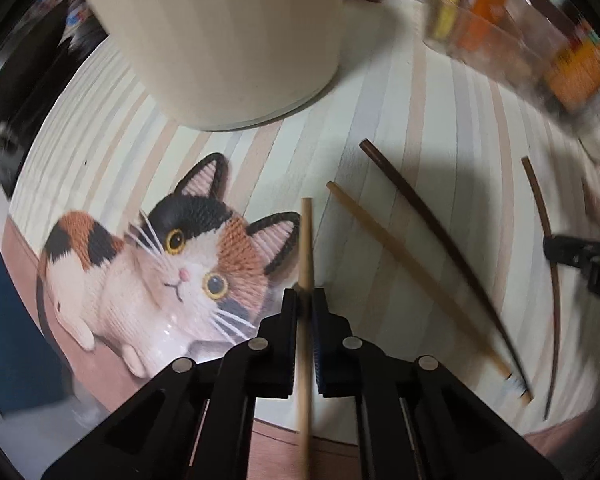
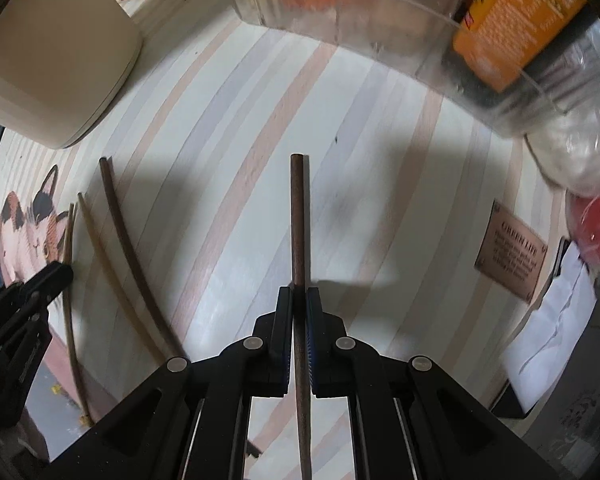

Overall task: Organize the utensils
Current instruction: 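Grasp a wooden chopstick with the left gripper while the right grasps a dark one, then lift both held chopsticks up over the beige holder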

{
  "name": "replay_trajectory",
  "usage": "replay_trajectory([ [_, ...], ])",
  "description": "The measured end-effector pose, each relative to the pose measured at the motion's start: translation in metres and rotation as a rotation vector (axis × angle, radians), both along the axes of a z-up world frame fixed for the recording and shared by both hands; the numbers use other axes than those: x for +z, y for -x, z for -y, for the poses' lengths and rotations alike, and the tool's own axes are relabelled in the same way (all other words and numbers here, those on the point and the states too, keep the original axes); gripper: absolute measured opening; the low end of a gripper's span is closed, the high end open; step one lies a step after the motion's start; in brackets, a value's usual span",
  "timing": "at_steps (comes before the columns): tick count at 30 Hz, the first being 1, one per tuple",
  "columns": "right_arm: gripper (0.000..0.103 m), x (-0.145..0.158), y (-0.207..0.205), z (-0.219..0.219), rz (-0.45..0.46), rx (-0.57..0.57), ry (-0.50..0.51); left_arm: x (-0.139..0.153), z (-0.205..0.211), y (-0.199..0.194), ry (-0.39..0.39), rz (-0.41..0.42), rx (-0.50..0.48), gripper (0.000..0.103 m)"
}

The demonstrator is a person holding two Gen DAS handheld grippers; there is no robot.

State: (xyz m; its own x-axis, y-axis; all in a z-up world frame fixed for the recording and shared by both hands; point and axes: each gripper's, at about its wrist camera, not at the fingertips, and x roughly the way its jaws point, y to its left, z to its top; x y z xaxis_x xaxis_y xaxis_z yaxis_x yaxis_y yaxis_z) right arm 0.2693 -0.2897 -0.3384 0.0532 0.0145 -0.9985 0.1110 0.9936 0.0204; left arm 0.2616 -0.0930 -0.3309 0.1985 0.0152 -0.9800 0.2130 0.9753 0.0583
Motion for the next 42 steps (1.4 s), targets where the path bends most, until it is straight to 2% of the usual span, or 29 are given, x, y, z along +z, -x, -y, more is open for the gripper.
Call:
replay_trajectory([
  [3, 0.007, 0.000, 0.007, 0.005, -0.015, -0.019, -0.034, 0.000, -0.006, -0.001, 0.007, -0.018, 0.004, 0.005],
  [7, 0.007, -0.001, 0.011, 0.011, -0.033, -0.031, -0.053, -0.001, -0.021, 0.000, 0.057, -0.047, 0.051, 0.005],
  [12, 0.011, -0.001, -0.005, 0.013, -0.074, -0.010, -0.053, -0.010, -0.058, -0.005, 0.115, -0.083, 0.096, 0.009],
  [14, 0.027, -0.001, -0.023, 0.008, -0.065, -0.005, -0.018, -0.011, -0.064, -0.009, 0.121, -0.090, 0.102, 0.010],
  [16, 0.037, -0.001, -0.033, 0.006, -0.061, -0.007, -0.011, -0.010, -0.070, -0.016, 0.131, -0.095, 0.106, 0.010],
  [17, 0.040, -0.001, -0.036, 0.004, -0.067, -0.002, -0.012, -0.013, -0.062, -0.020, 0.136, -0.096, 0.111, 0.010],
  [20, 0.042, -0.002, -0.048, -0.007, -0.077, 0.046, 0.045, -0.013, -0.067, -0.037, 0.151, -0.106, 0.122, 0.010],
  [26, 0.039, -0.001, -0.065, -0.023, -0.067, 0.060, 0.068, -0.012, -0.068, -0.054, 0.139, -0.105, 0.106, 0.010],
  [28, 0.037, 0.001, -0.067, -0.025, -0.060, 0.057, 0.069, -0.011, -0.056, -0.062, 0.120, -0.100, 0.093, 0.010],
  [30, 0.030, 0.002, -0.068, -0.028, -0.045, 0.075, 0.068, -0.012, -0.052, -0.063, 0.099, -0.080, 0.068, 0.006],
  [32, 0.006, 0.000, -0.066, -0.038, -0.028, 0.081, 0.077, -0.010, -0.045, -0.060, 0.081, -0.067, 0.054, 0.005],
  [37, 0.006, 0.002, -0.056, -0.041, 0.036, 0.060, 0.061, -0.008, -0.043, -0.055, 0.077, -0.048, 0.058, 0.004],
  [42, 0.006, 0.026, -0.048, -0.032, 0.118, 0.023, 0.004, 0.013, -0.050, -0.046, 0.100, 0.005, 0.094, 0.003],
])
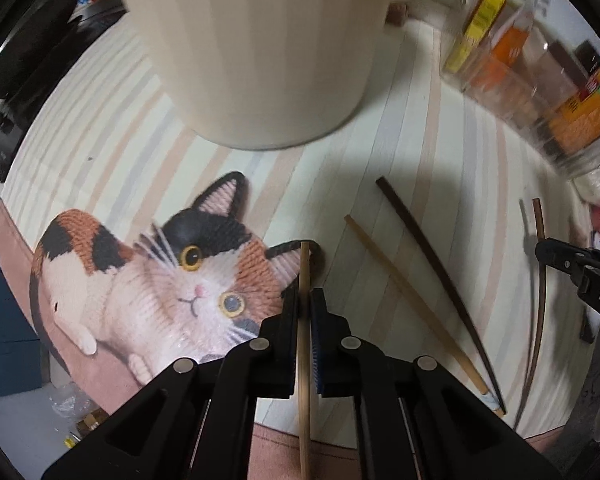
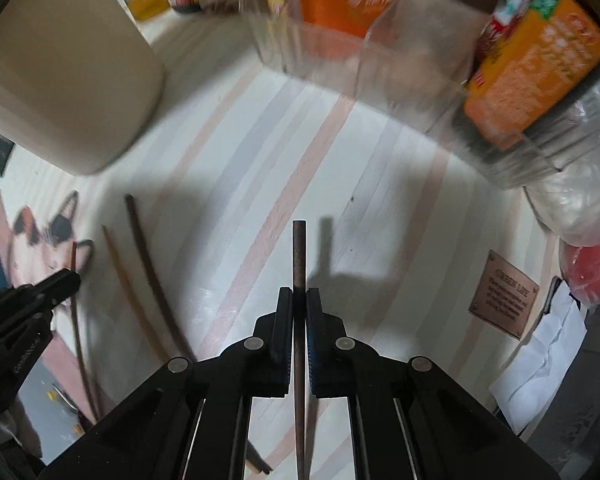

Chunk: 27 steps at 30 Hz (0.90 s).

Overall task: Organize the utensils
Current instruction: 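Lift both held chopsticks up over the beige holder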

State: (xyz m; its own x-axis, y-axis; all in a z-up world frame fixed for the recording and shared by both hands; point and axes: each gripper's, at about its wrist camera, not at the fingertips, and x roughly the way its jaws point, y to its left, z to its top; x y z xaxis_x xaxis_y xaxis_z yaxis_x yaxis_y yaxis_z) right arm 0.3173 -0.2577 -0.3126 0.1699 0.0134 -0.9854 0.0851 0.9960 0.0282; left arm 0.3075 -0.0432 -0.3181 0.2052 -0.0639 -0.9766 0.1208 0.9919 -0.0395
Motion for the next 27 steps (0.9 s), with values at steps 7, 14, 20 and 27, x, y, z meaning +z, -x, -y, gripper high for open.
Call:
replay_trajectory([
  [7, 0.006, 0.030, 0.007, 0.004, 0.087, -0.020, -0.043, 0.048, -0.008, 0.020, 0.037, 0.114, 0.032, 0.003],
  [14, 0.006, 0.068, 0.035, 0.004, 0.191, -0.003, -0.071, 0.091, -0.004, 0.053, 0.079, 0.221, 0.033, 0.003],
  [20, 0.006, 0.102, 0.045, -0.001, 0.283, 0.007, -0.095, 0.121, 0.004, 0.060, 0.097, 0.302, 0.022, 0.003],
  [27, 0.006, 0.134, 0.049, -0.011, 0.374, 0.024, -0.099, 0.146, 0.009, 0.065, 0.095, 0.373, 0.020, 0.003],
])
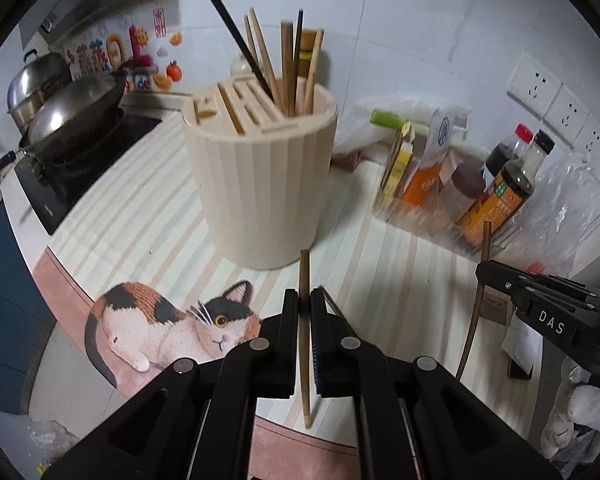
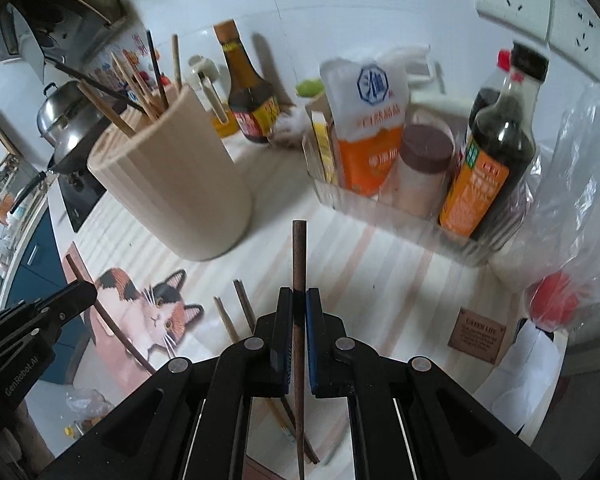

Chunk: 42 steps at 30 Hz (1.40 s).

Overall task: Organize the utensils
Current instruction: 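Lift both held chopsticks up over the beige holder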

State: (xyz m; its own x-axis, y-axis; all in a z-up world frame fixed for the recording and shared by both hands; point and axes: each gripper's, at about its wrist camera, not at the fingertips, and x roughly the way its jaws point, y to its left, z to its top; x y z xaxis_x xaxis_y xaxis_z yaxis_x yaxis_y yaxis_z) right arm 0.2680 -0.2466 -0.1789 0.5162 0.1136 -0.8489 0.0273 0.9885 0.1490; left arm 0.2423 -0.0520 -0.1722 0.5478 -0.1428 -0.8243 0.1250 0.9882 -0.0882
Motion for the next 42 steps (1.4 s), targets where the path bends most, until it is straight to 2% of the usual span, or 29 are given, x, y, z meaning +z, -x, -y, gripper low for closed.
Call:
replay_trajectory([
  [9, 0.006, 0.024, 0.002, -0.001, 0.070, -0.004, -0.015, 0.023, 0.003, 0.002, 0.001, 0.060, 0.000, 0.003],
  [17, 0.006, 0.060, 0.001, -0.003, 0.152, 0.001, -0.051, 0.065, 0.004, 0.004, 0.041, 0.146, -0.011, 0.003],
  [22, 0.006, 0.095, -0.008, -0.006, 0.222, 0.007, -0.070, 0.101, 0.005, -0.003, 0.086, 0.210, -0.014, 0.003],
  [29, 0.006, 0.150, -0.031, -0.012, 0.322, 0.016, -0.079, 0.149, 0.002, -0.022, 0.107, 0.296, -0.010, 0.003],
  [36, 0.006, 0.203, -0.066, -0.020, 0.426, 0.006, -0.107, 0.196, -0.014, -0.050, 0.143, 0.363, 0.020, 0.003],
  [42, 0.006, 0.238, -0.105, -0.029, 0.498, -0.013, -0.152, 0.232, -0.025, -0.079, 0.136, 0.412, 0.046, 0.003],
])
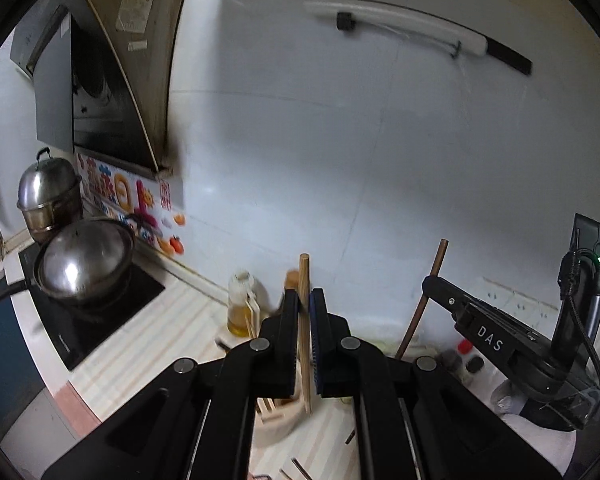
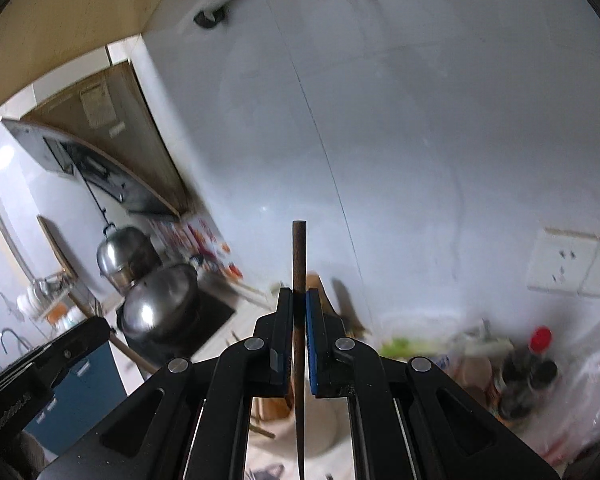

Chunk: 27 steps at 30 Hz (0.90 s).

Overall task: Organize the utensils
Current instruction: 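Lift both held chopsticks up over the beige holder, then lower the chopsticks into the holder and open both grippers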

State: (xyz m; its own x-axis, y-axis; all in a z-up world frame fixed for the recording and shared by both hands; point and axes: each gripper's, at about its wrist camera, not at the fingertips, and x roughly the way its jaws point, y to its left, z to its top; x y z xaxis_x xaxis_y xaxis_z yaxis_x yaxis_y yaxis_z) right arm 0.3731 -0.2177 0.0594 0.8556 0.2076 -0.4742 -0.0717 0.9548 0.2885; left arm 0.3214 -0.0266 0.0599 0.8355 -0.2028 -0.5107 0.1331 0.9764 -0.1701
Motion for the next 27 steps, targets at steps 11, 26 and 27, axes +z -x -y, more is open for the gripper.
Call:
replay_trajectory([
  [11, 0.006, -0.007, -0.069, -0.029, 0.020, 0.001, -0.025, -0.018, -0.009, -0.043, -0.021, -0.066, 0.033, 0.003],
  [26, 0.006, -0.062, -0.093, -0.041, -0.033, 0.030, -0.006, -0.065, -0.016, -0.076, 0.021, -0.193, 0.029, 0.004],
  [27, 0.006, -0.063, -0.094, -0.042, -0.044, 0.039, -0.005, -0.066, -0.015, -0.075, 0.027, -0.197, 0.026, 0.004],
])
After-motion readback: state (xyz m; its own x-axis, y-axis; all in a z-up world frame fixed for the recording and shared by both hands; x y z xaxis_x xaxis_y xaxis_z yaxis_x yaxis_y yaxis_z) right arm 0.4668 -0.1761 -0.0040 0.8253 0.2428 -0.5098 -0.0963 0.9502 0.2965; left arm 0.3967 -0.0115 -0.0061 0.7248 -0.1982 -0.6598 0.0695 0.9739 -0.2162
